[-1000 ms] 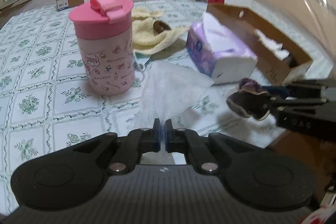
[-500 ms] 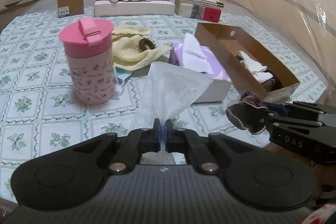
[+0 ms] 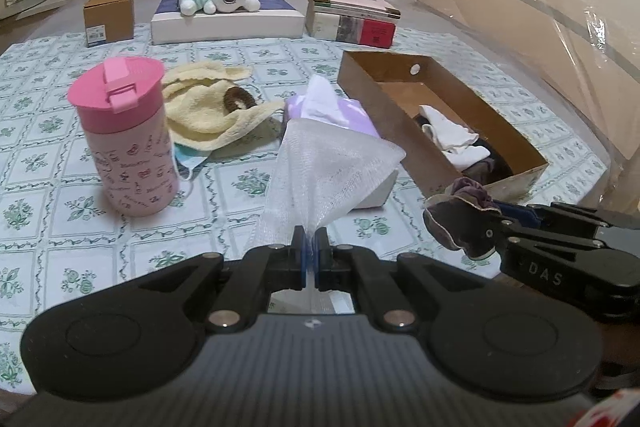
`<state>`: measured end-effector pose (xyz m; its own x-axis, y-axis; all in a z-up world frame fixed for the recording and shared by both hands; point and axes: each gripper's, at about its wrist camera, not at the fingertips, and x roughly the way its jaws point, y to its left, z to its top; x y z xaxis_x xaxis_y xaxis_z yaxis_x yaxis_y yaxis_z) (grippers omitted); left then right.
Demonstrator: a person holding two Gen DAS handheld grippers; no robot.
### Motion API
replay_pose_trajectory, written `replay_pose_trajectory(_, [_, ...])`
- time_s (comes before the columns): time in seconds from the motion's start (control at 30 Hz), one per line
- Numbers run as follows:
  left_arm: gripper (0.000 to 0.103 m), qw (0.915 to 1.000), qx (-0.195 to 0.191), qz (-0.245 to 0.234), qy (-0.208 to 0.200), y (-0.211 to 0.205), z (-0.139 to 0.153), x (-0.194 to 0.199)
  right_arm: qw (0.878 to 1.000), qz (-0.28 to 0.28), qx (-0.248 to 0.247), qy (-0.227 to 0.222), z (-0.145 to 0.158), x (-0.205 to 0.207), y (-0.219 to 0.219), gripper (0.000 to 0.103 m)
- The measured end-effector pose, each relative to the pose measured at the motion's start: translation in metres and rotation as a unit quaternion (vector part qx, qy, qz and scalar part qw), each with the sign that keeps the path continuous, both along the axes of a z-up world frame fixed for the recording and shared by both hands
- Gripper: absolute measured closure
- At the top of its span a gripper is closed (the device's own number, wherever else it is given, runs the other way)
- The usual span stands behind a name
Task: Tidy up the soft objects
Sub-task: 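Carry the white mask and brown scrunchie over the cardboard box with both grippers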
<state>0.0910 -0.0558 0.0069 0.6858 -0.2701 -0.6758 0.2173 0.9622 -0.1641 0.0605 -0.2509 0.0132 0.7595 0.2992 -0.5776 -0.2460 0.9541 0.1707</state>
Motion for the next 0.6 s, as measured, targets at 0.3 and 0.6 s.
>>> replay_pose_trajectory(0.3, [0.101, 0.9993, -0.021, -0.031, 0.0, -0.033, 0.007, 0.015, 0.999, -0.035, 0.0, -0.004, 0.006, 0.0, -0.028, 0.077])
replay_pose_trajectory(0.6, [0.101, 0.9958, -0.049, -0.077, -0.009, -0.087, 0.028, 0.054, 0.996, -0.084, -0.016, -0.026, 0.025, 0.02, -0.082, 0.077])
